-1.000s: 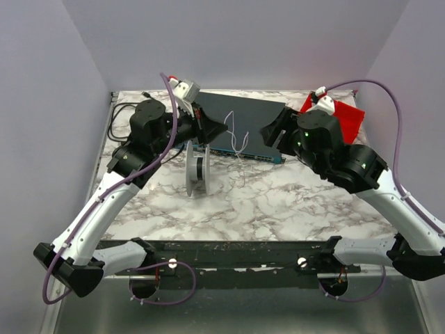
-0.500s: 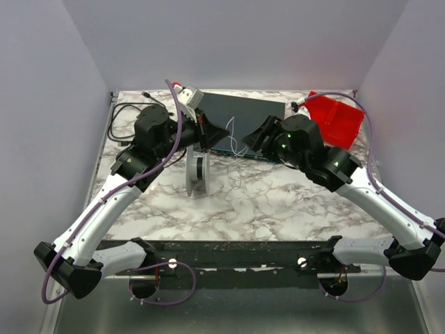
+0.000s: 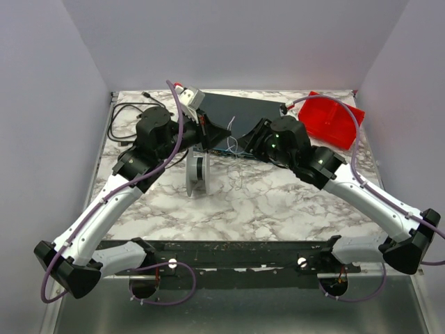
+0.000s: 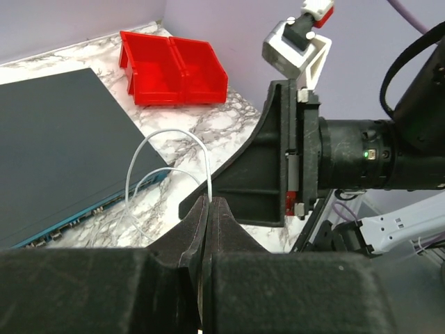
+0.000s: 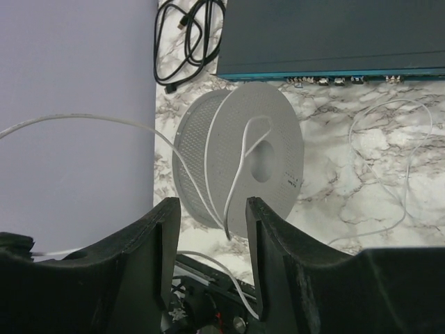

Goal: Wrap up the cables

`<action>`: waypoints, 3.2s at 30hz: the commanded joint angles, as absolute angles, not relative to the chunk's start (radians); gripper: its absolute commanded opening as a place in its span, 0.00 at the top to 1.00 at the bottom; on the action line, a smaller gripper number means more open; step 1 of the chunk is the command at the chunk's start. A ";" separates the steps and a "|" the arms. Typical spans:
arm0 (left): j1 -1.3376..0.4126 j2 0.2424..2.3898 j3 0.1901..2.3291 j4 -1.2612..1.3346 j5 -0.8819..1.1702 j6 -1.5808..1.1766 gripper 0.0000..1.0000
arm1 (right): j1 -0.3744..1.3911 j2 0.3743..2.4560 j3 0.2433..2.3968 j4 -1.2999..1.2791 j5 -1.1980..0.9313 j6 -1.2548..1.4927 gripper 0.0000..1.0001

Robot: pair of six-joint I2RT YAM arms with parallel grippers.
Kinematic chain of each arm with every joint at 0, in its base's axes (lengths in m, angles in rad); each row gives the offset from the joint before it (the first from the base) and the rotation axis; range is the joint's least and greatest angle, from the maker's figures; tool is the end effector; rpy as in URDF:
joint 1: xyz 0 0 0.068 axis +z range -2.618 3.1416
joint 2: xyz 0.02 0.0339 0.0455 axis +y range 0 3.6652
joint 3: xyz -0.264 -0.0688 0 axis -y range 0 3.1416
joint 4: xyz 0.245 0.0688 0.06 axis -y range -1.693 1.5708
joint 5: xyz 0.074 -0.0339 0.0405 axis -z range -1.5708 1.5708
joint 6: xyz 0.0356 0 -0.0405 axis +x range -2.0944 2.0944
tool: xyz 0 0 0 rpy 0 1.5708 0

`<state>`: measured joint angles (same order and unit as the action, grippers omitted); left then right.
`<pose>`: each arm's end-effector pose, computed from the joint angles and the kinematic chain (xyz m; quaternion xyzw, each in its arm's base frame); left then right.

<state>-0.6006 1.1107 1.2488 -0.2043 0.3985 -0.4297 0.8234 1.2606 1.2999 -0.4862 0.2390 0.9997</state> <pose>0.1933 -0.1492 0.4361 0.1958 0.7015 -0.4557 0.5117 0.1964 0.1995 0.3876 0.1372 0.8313 0.3564 0.4038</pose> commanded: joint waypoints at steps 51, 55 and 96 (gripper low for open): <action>-0.635 1.136 1.478 -0.630 0.166 -0.247 0.56 | 0.679 1.249 1.393 -0.175 -0.623 0.494 0.99; -0.636 1.134 1.460 -0.607 0.187 -0.272 0.69 | 0.679 1.262 1.379 -0.173 -0.609 0.497 0.99; -0.632 1.235 1.563 -0.825 0.024 -0.413 1.00 | 0.889 1.247 0.803 0.444 0.436 0.597 0.31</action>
<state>-0.6369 1.2293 1.5314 -0.7982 0.0364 -0.3916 0.8719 1.2194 0.7994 0.3447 0.2783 0.6228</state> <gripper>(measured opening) 0.012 0.704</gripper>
